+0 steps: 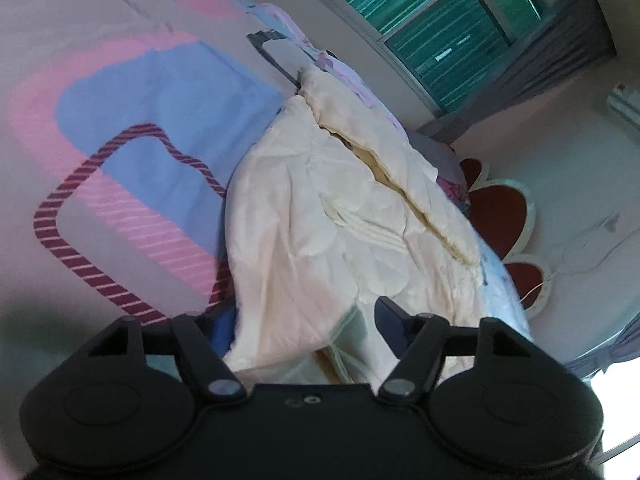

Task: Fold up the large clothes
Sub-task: 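Grasp the jacket hem with both grippers and lift it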

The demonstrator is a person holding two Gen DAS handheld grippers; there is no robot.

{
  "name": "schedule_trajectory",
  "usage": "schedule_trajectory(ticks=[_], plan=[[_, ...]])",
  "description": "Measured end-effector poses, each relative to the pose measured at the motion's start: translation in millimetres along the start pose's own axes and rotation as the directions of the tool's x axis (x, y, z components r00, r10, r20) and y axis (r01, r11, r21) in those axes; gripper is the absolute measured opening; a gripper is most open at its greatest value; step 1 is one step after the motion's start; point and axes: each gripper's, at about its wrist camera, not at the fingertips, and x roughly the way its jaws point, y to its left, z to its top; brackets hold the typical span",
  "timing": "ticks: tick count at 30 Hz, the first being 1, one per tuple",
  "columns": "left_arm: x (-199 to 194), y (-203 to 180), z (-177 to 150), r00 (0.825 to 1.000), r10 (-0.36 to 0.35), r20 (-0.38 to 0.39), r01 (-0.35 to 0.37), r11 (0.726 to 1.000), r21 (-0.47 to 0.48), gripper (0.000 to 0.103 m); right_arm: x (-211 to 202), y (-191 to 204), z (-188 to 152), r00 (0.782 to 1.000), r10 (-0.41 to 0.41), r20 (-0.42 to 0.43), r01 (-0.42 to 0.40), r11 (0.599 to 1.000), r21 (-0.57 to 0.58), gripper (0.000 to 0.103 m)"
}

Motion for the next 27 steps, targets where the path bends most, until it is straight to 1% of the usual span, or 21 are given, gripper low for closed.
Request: schedule_trajectory(ticks=[1,2,3,5,6,8,10,11,13,14,16,18,20,22,24,25,26,27], plan=[[1,3,1,1.0,-0.01,0.0,0.01,1.0,-0.019,0.063,3,-1,2,1.0,0.008,0.002,-0.008,1.0,0.012,0.059],[3,7,1,1.0,-0.023,0.001,0.023,0.999,-0.039,0.061,5,-4,5,1.0,0.013,0.001,-0.013,1.0,0.026,0.053],[4,9,2,1.0,-0.025,0.003,0.026,0.998,-0.054,0.056,9,-6,7,1.0,0.015,-0.005,-0.015,0.999,0.038,0.047],[6,10,3,1.0,-0.031,0.003,0.031,0.997,-0.064,0.055,14,-9,8,0.999,0.035,-0.02,-0.034,0.998,0.046,0.043],[4,10,3,0.998,-0.054,0.009,0.055,0.996,-0.066,0.054,15,-9,7,0.998,0.052,-0.028,-0.051,0.998,0.044,0.043],[-2,12,3,0.99,-0.133,0.047,0.137,0.986,-0.094,0.053,12,-5,4,0.996,0.081,-0.043,-0.079,0.997,0.025,0.043],[-8,13,2,0.984,-0.159,0.079,0.166,0.982,-0.094,0.053,9,-3,1,0.994,0.093,-0.051,-0.093,0.996,0.013,0.043],[-9,14,2,0.984,-0.156,0.081,0.163,0.981,-0.101,0.053,9,-3,1,0.995,0.092,-0.049,-0.091,0.996,0.015,0.043],[-3,12,4,0.991,-0.122,0.057,0.127,0.988,-0.09,0.053,12,-3,5,0.998,0.061,-0.027,-0.061,0.998,0.021,0.043],[2,8,6,0.996,-0.08,0.045,0.082,0.995,-0.059,0.053,14,-4,7,1.0,0.031,-0.001,-0.031,0.999,0.031,0.043],[8,5,13,0.999,-0.012,0.053,0.014,0.999,-0.032,0.054,16,-5,12,0.999,0.017,0.031,-0.018,0.998,0.056,0.043],[11,8,20,0.997,0.016,0.081,-0.011,0.998,-0.06,0.055,16,-5,13,0.999,0.004,0.04,-0.007,0.998,0.066,0.043],[16,12,25,0.995,0.041,0.086,-0.033,0.995,-0.09,0.055,17,-5,12,0.999,-0.004,0.034,0.002,0.998,0.066,0.043],[19,17,26,0.998,0.022,0.063,-0.015,0.995,-0.098,0.055,15,-4,6,1.0,0.014,0.009,-0.014,0.998,0.057,0.043],[19,20,22,0.999,-0.044,0.017,0.045,0.995,-0.093,0.055,12,-4,-1,0.999,0.039,-0.027,-0.038,0.998,0.04,0.042],[16,20,18,0.998,-0.058,0.009,0.058,0.995,-0.084,0.051,9,-3,-6,0.998,0.051,-0.045,-0.05,0.998,0.026,0.042],[13,20,13,0.999,-0.049,0.011,0.05,0.996,-0.072,0.047,9,-1,-9,0.997,0.055,-0.058,-0.055,0.998,0.002,0.042],[10,21,9,0.999,-0.041,0.015,0.042,0.997,-0.07,0.042,7,-1,-12,0.996,0.056,-0.068,-0.057,0.998,-0.02,0.039]])
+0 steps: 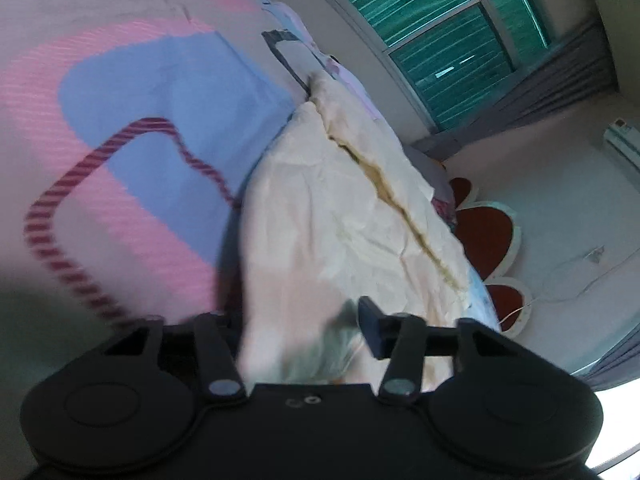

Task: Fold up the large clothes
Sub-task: 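Grasp the jacket hem with both grippers and lift it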

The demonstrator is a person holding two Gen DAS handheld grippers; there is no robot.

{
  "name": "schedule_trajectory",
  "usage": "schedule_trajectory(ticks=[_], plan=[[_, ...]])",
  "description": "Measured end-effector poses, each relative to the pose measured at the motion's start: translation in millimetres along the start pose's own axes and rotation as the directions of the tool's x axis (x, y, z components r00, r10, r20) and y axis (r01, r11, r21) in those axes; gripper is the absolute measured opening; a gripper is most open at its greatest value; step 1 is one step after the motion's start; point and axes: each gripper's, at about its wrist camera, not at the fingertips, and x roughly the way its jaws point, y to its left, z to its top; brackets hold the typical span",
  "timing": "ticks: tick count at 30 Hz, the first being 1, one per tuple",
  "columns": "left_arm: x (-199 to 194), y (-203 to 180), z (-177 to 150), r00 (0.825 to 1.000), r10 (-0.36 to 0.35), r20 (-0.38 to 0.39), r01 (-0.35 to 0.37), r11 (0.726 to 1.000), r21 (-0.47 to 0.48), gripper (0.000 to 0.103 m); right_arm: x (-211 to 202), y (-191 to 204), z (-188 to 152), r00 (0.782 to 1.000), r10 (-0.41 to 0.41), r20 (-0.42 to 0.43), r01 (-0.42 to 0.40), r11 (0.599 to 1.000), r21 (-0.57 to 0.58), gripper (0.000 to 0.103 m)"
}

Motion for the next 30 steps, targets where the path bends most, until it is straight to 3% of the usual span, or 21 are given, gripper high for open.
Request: schedule_trajectory(ticks=[2,3,4,5,10,13,16,21,26,30], plan=[[-2,6,-4,1.0,0.005,0.022,-0.004,0.999,-0.032,0.034,2,-3,1,1.0,0.006,-0.002,-0.006,1.0,0.01,0.028],[-1,8,-4,1.0,0.01,0.027,-0.009,0.999,-0.041,0.027,2,-3,3,1.0,0.018,0.001,-0.018,1.0,0.015,0.018],[-1,7,-5,0.999,0.013,0.031,-0.012,0.999,-0.038,0.013,1,-1,4,1.0,0.028,0.007,-0.028,1.0,0.004,0.016],[-2,4,-5,0.999,0.007,0.048,-0.005,0.999,-0.032,0.008,-1,2,4,0.999,0.042,0.016,-0.041,0.999,-0.013,0.013],[-33,-10,-13,0.969,-0.106,0.222,0.11,0.994,-0.005,0.006,-28,19,4,0.987,0.11,0.117,-0.101,0.992,-0.079,0.011],[-22,-5,-9,0.984,-0.002,0.178,0.009,0.999,-0.037,0.005,-14,19,8,0.997,0.048,0.065,-0.043,0.996,-0.084,0.011],[-23,-12,-1,0.98,-0.041,0.197,0.05,0.998,-0.043,0.005,-16,25,18,0.991,0.098,0.096,-0.093,0.994,-0.057,0.011],[-24,-54,42,0.947,-0.16,0.278,0.155,0.987,0.04,0.005,-32,67,65,0.97,0.164,0.177,-0.139,0.98,-0.144,0.011],[7,-105,108,0.909,-0.245,0.338,0.218,0.969,0.119,0.006,-15,112,136,0.942,0.207,0.264,-0.16,0.969,-0.19,0.011],[58,-137,168,0.903,-0.268,0.337,0.228,0.962,0.153,0.006,15,135,200,0.936,0.204,0.286,-0.149,0.968,-0.203,0.011]])
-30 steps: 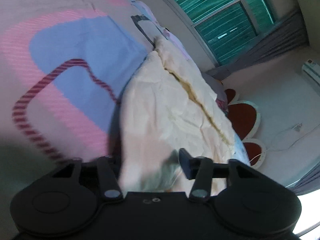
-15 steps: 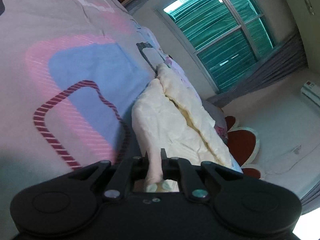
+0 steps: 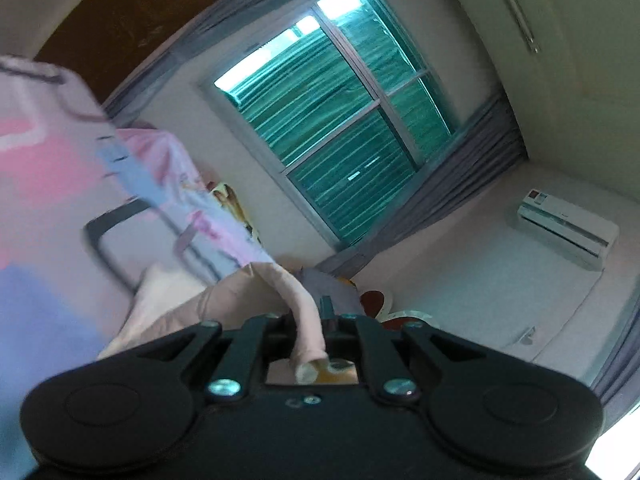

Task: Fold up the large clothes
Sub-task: 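Grasp the jacket hem with both grippers and lift it, then fold the hem toward the collar with both grippers and release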

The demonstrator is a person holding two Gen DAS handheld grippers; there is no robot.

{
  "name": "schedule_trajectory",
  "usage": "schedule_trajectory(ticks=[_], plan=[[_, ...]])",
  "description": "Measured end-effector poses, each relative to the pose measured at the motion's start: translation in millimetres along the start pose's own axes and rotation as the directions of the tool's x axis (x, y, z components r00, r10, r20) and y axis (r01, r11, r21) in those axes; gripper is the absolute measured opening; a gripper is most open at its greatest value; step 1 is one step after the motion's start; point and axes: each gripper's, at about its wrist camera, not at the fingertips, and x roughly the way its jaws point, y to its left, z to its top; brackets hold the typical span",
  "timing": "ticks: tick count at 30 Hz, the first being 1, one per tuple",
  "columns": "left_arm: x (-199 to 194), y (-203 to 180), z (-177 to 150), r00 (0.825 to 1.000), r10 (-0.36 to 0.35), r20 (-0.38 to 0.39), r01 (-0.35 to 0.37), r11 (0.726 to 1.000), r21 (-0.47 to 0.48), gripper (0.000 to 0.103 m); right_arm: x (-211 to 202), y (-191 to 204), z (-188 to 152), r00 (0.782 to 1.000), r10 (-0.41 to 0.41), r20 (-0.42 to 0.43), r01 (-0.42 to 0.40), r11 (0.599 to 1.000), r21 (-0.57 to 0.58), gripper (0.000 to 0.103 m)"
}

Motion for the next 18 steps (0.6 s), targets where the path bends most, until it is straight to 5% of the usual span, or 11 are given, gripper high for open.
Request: schedule_trajectory(ticks=[9,10,12,13,14,15,18], plan=[[160,33,51,0.99,0.071,-0.124,-0.067,0.997,0.034,0.006,154,-60,92,0.996,-0.085,-0.033,0.086,0.995,0.052,0.011],[178,42,52,0.985,0.096,-0.147,-0.089,0.995,0.05,0.014,174,-72,97,0.994,-0.101,-0.044,0.103,0.994,0.047,0.011],[210,63,50,0.973,0.166,-0.161,-0.158,0.985,0.064,0.03,201,-99,105,0.982,-0.17,-0.078,0.178,0.978,0.107,0.035],[216,72,51,0.966,0.2,-0.163,-0.193,0.98,0.057,0.053,207,-107,106,0.969,-0.234,-0.073,0.242,0.964,0.112,0.051],[218,78,51,0.963,0.226,-0.147,-0.22,0.974,0.057,0.067,207,-108,105,0.957,-0.287,-0.039,0.289,0.955,0.072,0.083],[216,83,50,0.962,0.247,-0.115,-0.24,0.968,0.069,0.085,206,-108,103,0.955,-0.297,-0.005,0.297,0.954,0.024,0.085],[221,100,56,0.953,0.265,-0.149,-0.249,0.961,0.118,0.086,209,-119,101,0.948,-0.317,-0.036,0.315,0.948,-0.041,0.085]])
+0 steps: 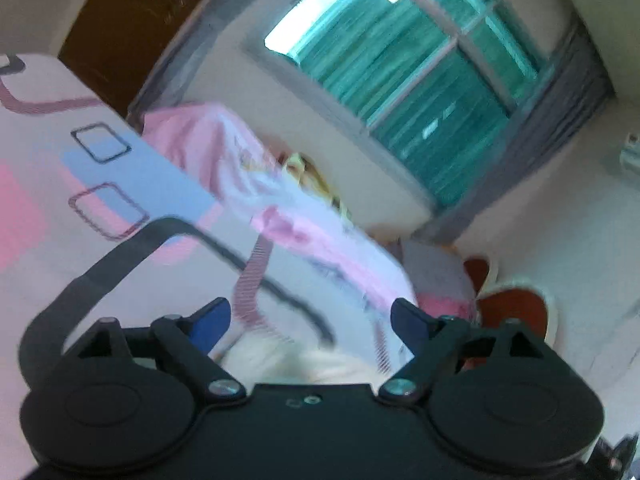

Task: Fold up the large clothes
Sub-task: 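Fold the hem toward the collar with both grippers and release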

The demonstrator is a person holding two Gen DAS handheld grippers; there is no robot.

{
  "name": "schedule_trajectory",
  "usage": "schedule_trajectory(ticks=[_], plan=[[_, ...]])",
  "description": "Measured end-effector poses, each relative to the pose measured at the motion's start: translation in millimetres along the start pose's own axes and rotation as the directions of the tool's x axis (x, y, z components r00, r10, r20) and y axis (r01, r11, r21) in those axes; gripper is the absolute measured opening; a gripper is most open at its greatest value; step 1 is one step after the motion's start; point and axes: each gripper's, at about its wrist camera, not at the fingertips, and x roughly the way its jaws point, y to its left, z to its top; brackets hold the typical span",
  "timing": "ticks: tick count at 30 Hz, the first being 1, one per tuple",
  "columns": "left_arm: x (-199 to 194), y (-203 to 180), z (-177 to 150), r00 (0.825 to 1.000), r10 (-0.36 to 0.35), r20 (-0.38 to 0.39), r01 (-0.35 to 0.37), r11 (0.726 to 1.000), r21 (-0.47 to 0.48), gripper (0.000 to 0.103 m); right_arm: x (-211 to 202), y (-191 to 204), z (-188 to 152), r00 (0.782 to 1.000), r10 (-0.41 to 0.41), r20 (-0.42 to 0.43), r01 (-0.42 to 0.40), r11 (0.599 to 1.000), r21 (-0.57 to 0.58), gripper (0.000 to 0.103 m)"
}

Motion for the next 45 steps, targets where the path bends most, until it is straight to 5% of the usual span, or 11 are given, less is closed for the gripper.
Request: schedule_trajectory(ticks=[6,10,12,15,20,29,31,33,35,40,45], plan=[[36,21,2,0.972,0.014,-0.235,0.003,0.997,0.073,0.081,34,-11,-7,0.99,-0.091,-0.104,0.078,0.99,-0.117,0.085],[67,24,-8,0.929,0.062,-0.364,-0.012,0.99,0.14,0.058,57,-11,-18,0.976,-0.112,-0.186,0.073,0.975,-0.208,0.083],[74,23,-13,0.921,0.026,-0.389,0.029,0.99,0.136,0.03,65,-10,-22,0.969,-0.117,-0.217,0.063,0.969,-0.239,0.025],[65,9,-13,0.953,0.014,-0.304,0.053,0.976,0.21,0.005,60,-3,-25,0.979,-0.134,-0.153,0.085,0.953,-0.289,0.013],[49,-11,2,0.986,-0.045,-0.159,0.085,0.962,0.259,0.005,48,11,-15,0.991,-0.123,-0.051,0.099,0.936,-0.338,0.012],[88,-10,-28,0.965,0.124,-0.232,-0.031,0.929,0.369,0.007,88,-15,-41,0.957,-0.248,-0.148,0.189,0.925,-0.329,0.012],[87,-11,-24,0.962,0.151,-0.229,-0.056,0.925,0.376,0.023,86,-16,-39,0.957,-0.248,-0.152,0.188,0.927,-0.323,0.012],[82,-12,-17,0.961,0.204,-0.187,-0.121,0.918,0.377,0.048,80,-16,-36,0.947,-0.296,-0.125,0.246,0.917,-0.313,0.062],[66,-14,-12,0.972,0.211,-0.103,-0.162,0.92,0.357,0.082,66,-15,-33,0.954,-0.294,-0.064,0.261,0.915,-0.307,0.085],[6,-35,-3,0.995,0.099,-0.021,-0.088,0.949,0.301,0.071,12,-1,-36,0.971,-0.231,0.055,0.237,0.926,-0.292,0.085],[-28,-95,-57,1.0,-0.003,-0.025,0.013,0.913,0.409,0.079,-29,62,-77,0.985,-0.127,0.118,0.167,0.877,-0.451,0.085]])
